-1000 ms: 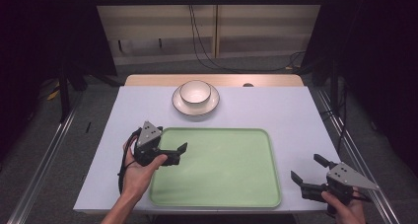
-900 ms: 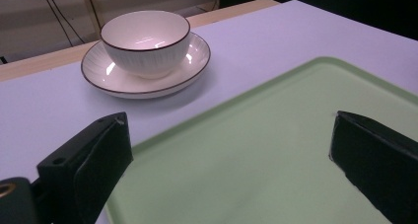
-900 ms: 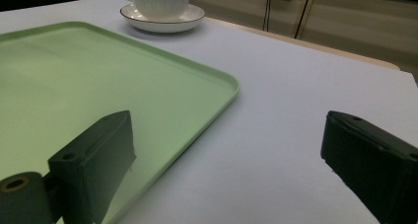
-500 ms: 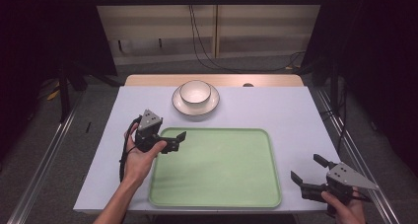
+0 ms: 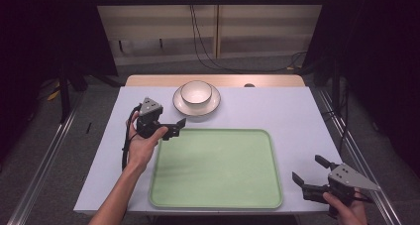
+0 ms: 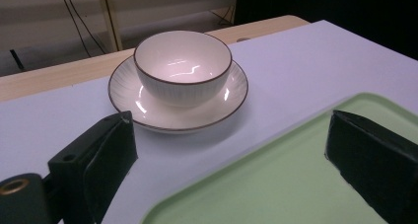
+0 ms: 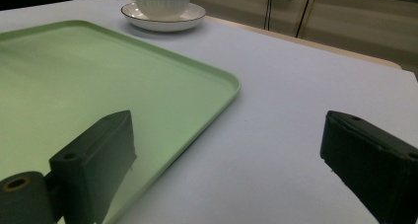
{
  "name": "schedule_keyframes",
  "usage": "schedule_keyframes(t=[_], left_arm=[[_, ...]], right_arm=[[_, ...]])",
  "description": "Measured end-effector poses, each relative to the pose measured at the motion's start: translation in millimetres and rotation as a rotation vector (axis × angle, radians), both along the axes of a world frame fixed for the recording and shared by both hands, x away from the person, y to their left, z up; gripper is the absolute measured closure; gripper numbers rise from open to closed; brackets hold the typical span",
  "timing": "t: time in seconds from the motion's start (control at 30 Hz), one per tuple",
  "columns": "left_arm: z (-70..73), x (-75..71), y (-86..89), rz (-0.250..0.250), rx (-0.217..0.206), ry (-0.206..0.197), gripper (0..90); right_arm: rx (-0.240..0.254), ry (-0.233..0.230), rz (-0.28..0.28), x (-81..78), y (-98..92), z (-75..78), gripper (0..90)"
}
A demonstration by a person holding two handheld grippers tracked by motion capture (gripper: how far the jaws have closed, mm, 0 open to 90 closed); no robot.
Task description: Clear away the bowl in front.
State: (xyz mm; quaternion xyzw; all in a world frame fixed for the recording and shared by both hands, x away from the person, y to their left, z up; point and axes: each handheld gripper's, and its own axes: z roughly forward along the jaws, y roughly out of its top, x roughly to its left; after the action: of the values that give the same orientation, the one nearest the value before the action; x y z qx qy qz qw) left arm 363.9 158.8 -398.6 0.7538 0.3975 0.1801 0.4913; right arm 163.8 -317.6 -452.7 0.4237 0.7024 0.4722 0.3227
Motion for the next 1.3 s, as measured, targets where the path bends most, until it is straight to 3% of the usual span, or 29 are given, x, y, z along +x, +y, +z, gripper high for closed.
schedule_keyframes(t=[0.3, 0.57, 0.97, 1.13, 1.27, 1.3], left_arm=[[3.3, 28.5, -3.4, 0.023, 0.036, 0.007, 5.3], [8.0, 49.1, -12.5, 0.012, 0.085, 0.004, 4.9], [17.1, 75.1, -23.3, 0.018, 0.088, 0.021, 4.6], [17.1, 87.4, -25.5, 0.024, 0.111, 0.032, 5.1], [18.1, 96.0, -28.1, 0.049, 0.097, 0.020, 7.1], [18.5, 98.1, -28.5, 0.047, 0.115, 0.021, 7.0]], right_arm=[[-0.003, 0.000, 0.003, 0.4, 0.0, -0.2, 6.1], [-0.002, 0.001, 0.000, 0.2, -0.1, -0.6, 6.1], [-0.001, 0.004, 0.004, 0.4, -0.5, -1.0, 6.2], [0.003, 0.008, 0.007, 0.6, -0.7, -1.3, 6.3], [0.002, 0.008, 0.006, 0.3, -1.2, -1.1, 6.4], [0.003, 0.009, 0.008, 0.3, -1.2, -1.1, 6.4]])
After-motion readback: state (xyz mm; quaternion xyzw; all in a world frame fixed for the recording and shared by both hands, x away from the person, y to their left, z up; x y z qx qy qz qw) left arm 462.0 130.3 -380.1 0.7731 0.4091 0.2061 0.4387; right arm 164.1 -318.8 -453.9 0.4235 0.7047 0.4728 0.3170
